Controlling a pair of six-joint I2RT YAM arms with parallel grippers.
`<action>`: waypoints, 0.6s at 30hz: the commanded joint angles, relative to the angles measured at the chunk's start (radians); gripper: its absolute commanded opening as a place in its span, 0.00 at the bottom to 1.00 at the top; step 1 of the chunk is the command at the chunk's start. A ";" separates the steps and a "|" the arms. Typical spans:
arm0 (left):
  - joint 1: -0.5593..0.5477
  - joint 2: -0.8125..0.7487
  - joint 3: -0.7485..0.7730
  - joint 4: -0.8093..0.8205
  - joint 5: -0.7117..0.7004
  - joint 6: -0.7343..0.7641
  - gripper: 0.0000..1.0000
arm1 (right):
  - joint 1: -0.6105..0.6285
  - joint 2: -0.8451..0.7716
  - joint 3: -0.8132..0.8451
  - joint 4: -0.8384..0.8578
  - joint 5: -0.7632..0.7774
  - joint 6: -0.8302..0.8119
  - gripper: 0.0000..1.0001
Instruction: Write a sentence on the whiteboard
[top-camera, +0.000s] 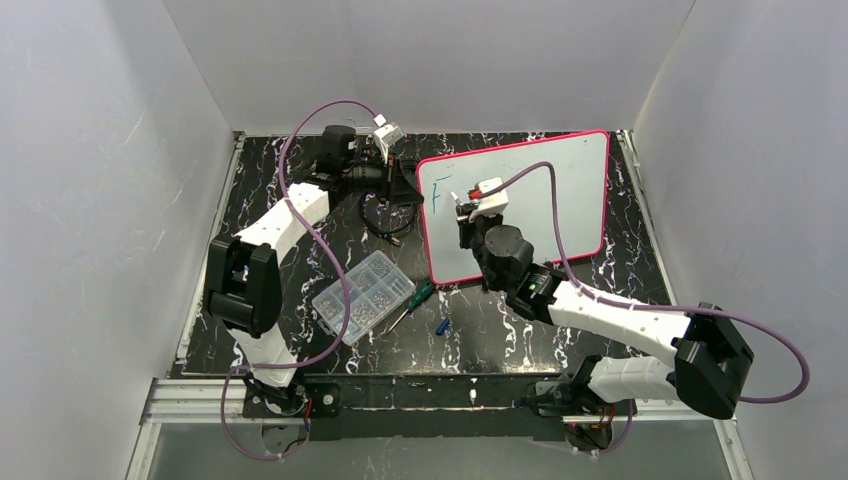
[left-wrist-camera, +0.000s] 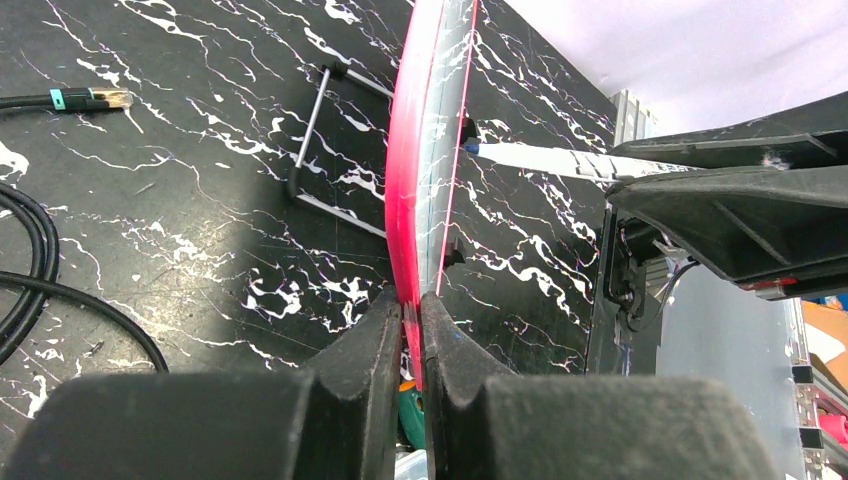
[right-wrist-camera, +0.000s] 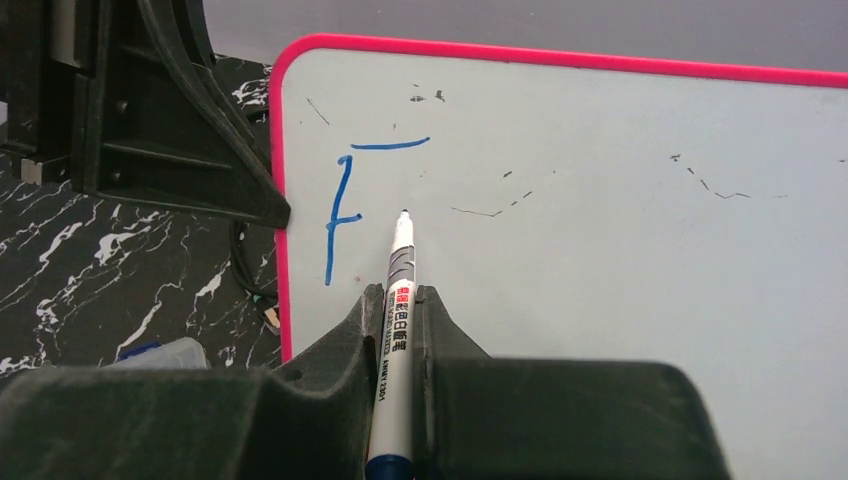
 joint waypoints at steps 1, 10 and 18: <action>-0.013 -0.059 -0.008 -0.038 0.042 0.022 0.00 | -0.009 -0.002 -0.009 0.037 0.010 0.011 0.01; -0.014 -0.061 -0.007 -0.039 0.043 0.022 0.00 | -0.018 0.026 -0.002 0.045 0.007 0.011 0.01; -0.014 -0.060 -0.007 -0.039 0.043 0.022 0.00 | -0.023 0.042 0.009 0.064 -0.041 -0.013 0.01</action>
